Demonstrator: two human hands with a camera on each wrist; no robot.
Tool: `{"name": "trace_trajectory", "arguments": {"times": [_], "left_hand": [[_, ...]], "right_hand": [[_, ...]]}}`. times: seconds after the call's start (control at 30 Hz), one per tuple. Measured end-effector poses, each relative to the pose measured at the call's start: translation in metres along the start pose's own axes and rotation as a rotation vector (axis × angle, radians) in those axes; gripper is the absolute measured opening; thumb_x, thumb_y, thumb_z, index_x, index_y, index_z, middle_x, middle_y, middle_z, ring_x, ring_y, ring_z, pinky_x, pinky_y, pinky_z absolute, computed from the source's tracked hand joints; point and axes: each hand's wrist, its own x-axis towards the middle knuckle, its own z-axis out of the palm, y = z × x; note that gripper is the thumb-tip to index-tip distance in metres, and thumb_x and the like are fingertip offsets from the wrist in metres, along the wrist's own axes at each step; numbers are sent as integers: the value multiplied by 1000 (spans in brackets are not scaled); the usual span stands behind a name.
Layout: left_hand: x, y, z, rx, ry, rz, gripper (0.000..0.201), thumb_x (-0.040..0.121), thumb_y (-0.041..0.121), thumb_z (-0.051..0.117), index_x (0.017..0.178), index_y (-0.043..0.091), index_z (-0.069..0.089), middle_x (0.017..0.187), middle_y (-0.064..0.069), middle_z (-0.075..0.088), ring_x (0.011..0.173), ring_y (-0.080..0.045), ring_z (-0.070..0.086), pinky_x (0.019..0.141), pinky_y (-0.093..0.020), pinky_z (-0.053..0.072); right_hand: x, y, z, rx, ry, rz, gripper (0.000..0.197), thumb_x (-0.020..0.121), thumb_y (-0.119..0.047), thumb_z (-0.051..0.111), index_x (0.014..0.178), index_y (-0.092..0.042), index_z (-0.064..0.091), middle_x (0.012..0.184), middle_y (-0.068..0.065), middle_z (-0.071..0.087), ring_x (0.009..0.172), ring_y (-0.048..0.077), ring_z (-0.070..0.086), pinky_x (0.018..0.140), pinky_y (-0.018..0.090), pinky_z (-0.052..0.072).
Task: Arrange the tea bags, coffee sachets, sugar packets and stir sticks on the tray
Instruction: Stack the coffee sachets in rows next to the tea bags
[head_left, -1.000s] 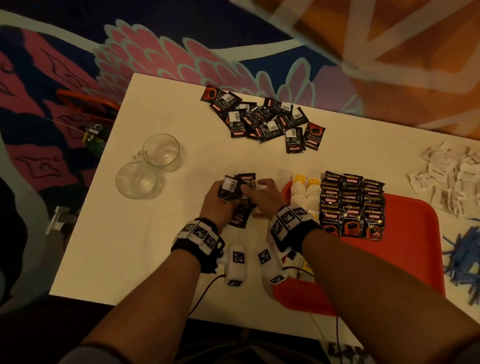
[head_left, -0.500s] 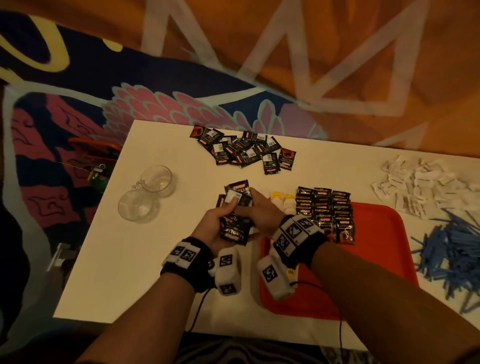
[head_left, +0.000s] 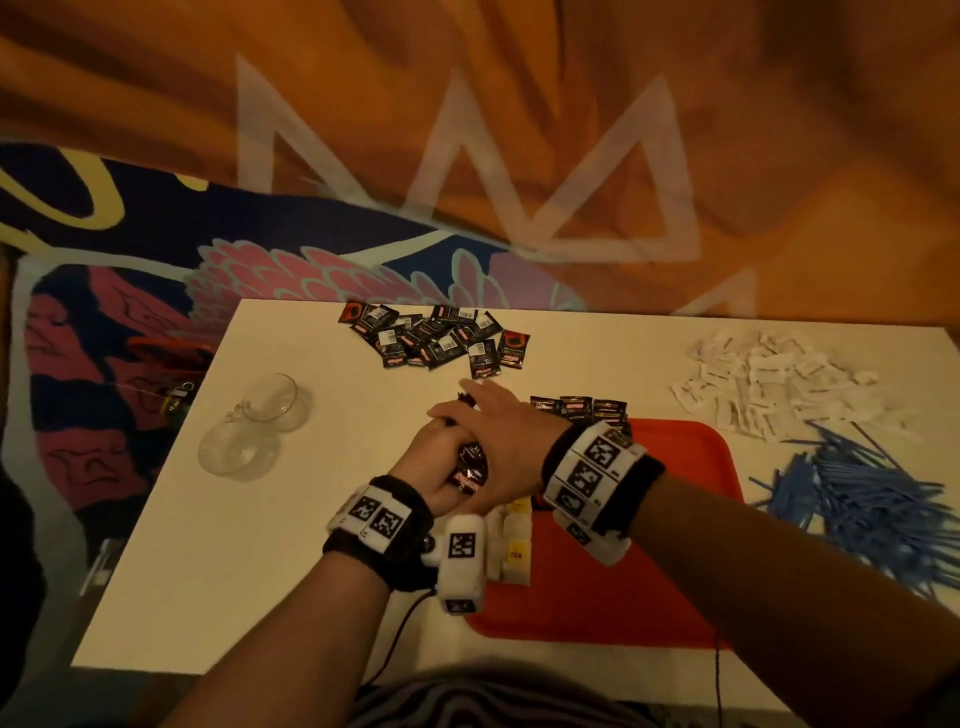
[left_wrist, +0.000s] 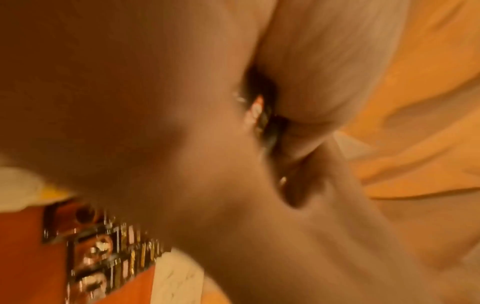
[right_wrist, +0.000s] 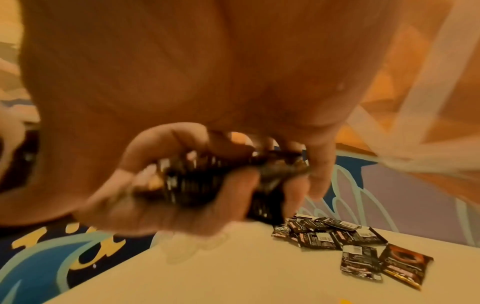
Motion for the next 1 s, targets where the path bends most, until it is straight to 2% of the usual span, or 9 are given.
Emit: {"name": "trace_trajectory", "arguments": {"times": [0.1, 0.2, 0.27, 0.4, 0.6, 0.77, 0.83, 0.9, 1.0], "left_hand": [[-10, -2, 15, -47, -92, -35, 28, 78, -7, 45, 95, 1, 66, 82, -20, 69, 73, -27, 71, 61, -35, 59], [-18, -7, 27, -72, -138, -60, 29, 69, 0, 45, 74, 0, 73, 73, -17, 70, 66, -24, 71, 58, -30, 58], [-20, -12, 40, -39, -138, -75, 27, 69, 1, 44, 81, -1, 68, 73, -15, 69, 66, -23, 70, 62, -32, 56], [-20, -22, 68, -13, -113, -23, 27, 76, -8, 43, 95, -2, 62, 76, -18, 67, 68, -26, 70, 59, -34, 58], [-15, -44, 101, -81, -116, 141, 45, 87, -13, 46, 127, 4, 57, 119, -26, 65, 107, -37, 68, 79, -45, 60], [-22, -47, 104, -211, -278, 65, 57, 42, 2, 90, 96, 0, 74, 94, -20, 70, 83, -31, 72, 70, -40, 61], [-22, -51, 109, -253, -270, 63, 64, 22, 2, 92, 85, 0, 76, 86, -17, 70, 76, -29, 73, 65, -37, 61], [-22, -57, 116, -187, -254, 58, 61, 25, -3, 85, 85, -1, 73, 81, -17, 69, 72, -29, 71, 64, -35, 59], [-29, -64, 128, 19, -182, 43, 43, 55, -8, 59, 97, -1, 63, 82, -17, 66, 74, -32, 67, 71, -42, 49]], "right_hand": [[-13, 9, 1, -28, 96, -46, 94, 64, -59, 79, 141, -34, 31, 141, 2, 37, 127, 27, 35, 103, 49, 42], [-26, 19, 0, 4, 132, -91, 84, 68, -56, 77, 137, -31, 37, 130, -2, 47, 119, 22, 40, 99, 43, 44], [-37, 26, 1, -4, 187, -104, 85, 67, -57, 77, 137, -29, 38, 129, -3, 49, 119, 20, 42, 99, 43, 44], [-61, 45, -2, -111, 225, -35, 104, 59, -66, 78, 144, -37, 27, 154, -1, 26, 142, 26, 22, 110, 50, 34], [-88, 62, -5, 94, 278, -28, 111, 58, -58, 84, 147, -37, 22, 161, 3, 3, 148, 24, 9, 118, 43, 25], [-107, 74, -8, 103, 340, -118, 89, 70, -53, 78, 141, -24, 34, 142, 0, 37, 134, 20, 33, 111, 44, 33], [-112, 77, -5, 93, 352, -156, 89, 75, -52, 75, 145, -22, 30, 144, 2, 40, 136, 22, 34, 112, 45, 31], [-118, 82, -2, 60, 336, -173, 94, 77, -54, 71, 150, -24, 20, 148, 3, 38, 140, 24, 30, 113, 47, 28], [-127, 92, 2, 11, 266, -141, 104, 76, -59, 70, 153, -29, 6, 158, 3, 25, 149, 23, 11, 119, 48, 17]]}}
